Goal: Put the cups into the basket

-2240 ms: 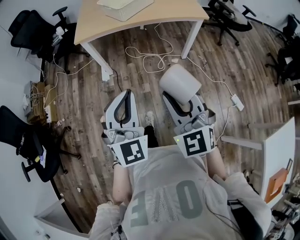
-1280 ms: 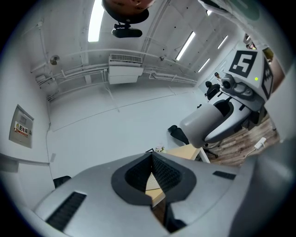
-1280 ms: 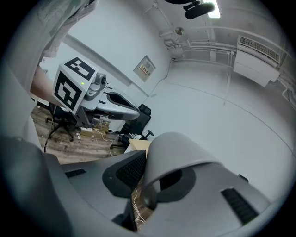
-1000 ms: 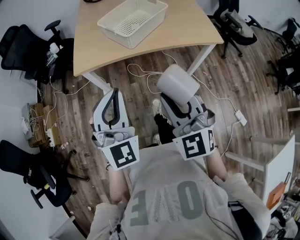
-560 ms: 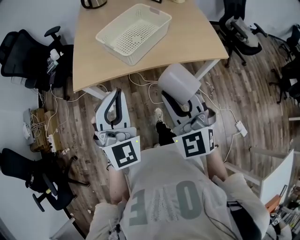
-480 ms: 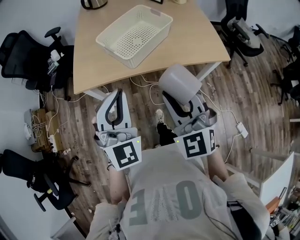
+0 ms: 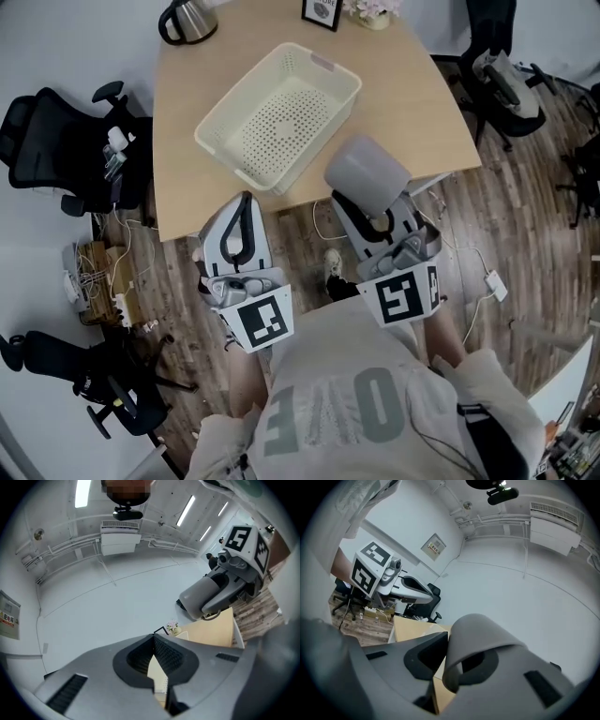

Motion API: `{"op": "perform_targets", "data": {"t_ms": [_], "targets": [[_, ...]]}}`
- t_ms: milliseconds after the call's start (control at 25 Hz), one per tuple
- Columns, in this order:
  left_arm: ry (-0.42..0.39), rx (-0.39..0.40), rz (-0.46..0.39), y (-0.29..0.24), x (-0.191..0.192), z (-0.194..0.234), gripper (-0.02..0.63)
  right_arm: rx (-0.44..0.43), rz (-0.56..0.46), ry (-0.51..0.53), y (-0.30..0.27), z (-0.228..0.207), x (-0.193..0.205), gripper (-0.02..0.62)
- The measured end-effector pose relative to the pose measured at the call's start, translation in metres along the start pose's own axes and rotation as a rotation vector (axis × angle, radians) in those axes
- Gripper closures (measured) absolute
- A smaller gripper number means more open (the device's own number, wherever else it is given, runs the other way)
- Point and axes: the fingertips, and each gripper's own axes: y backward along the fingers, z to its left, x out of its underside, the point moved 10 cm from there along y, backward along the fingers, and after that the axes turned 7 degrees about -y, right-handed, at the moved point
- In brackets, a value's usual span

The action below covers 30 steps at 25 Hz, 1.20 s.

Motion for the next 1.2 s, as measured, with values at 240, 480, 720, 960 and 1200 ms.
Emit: {"op": "perform_targets", "data": {"t_ms": [240, 480, 720, 960, 1200], "targets": [[0.044, -0.025, 0.022, -0.058, 0.018, 0.001, 0.597, -0.05, -0.001, 0.019, -0.057, -0.039, 0.018, 0.54], [0.04, -0.063, -0.015, -0.093, 0.037, 0.022, 0.598, -0.091, -0.017, 0.038, -0.107, -0.051, 0.012, 0.54], [0.029, -0.065, -0.007, -0.127, 0.046, 0.049, 0.598, -0.092, -0.019, 0.077, -0.146, -0.071, 0.002, 0.541], [0.056, -0.049, -0.051, -0.161, 0.058, 0.076, 0.597, -0.095, 0.006, 0.015, -0.186, -0.089, -0.008, 0.541], [0.09, -0.025, -0.095, -0.187, 0.071, 0.094, 0.598, -0.087, 0.031, 0.024, -0.215, -0.101, -0.021, 0.54]]}}
